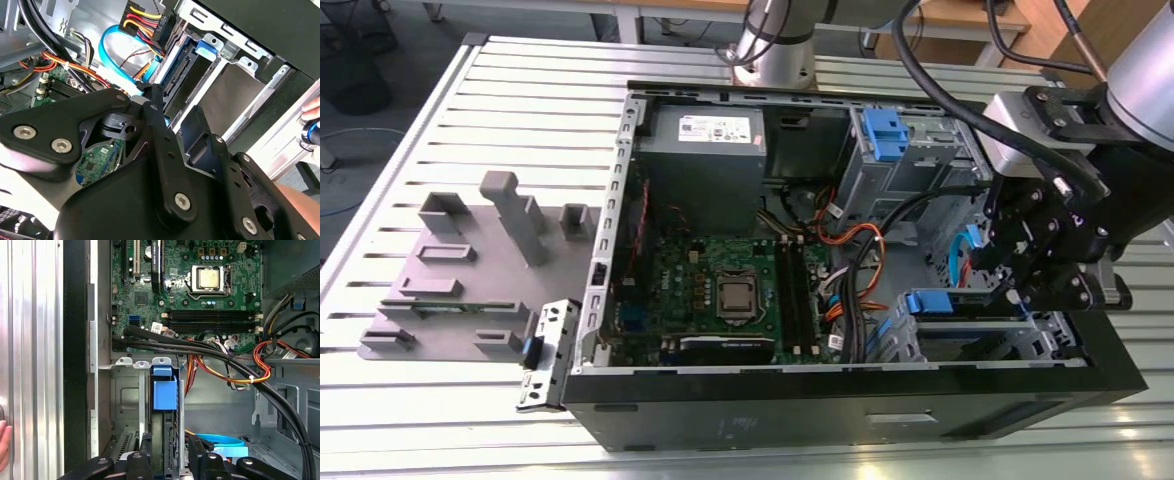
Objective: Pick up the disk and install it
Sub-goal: 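Insert the first disk wire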
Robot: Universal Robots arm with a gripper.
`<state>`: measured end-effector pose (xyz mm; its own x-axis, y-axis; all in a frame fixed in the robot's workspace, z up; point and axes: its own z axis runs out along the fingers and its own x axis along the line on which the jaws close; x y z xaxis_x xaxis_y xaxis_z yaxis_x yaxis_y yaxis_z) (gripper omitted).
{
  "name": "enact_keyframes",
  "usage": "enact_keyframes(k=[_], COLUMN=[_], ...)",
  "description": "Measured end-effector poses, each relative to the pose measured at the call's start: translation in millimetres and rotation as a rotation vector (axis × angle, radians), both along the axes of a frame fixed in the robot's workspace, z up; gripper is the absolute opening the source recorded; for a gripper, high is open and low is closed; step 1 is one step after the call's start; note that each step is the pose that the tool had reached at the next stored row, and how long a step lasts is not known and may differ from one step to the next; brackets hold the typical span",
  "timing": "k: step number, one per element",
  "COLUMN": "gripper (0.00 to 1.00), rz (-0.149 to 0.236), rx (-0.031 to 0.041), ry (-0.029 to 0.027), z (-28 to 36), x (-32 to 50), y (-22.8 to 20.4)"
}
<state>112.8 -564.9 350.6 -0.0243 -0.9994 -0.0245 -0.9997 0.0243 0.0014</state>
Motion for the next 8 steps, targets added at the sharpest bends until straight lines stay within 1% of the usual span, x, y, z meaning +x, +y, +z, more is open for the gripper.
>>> enact_keyframes(k=[8], gripper=[0.42], rz=[0.0], rx=[0.0], ry=[0.0], z=[0.0], x=[0.0], y=[0.2])
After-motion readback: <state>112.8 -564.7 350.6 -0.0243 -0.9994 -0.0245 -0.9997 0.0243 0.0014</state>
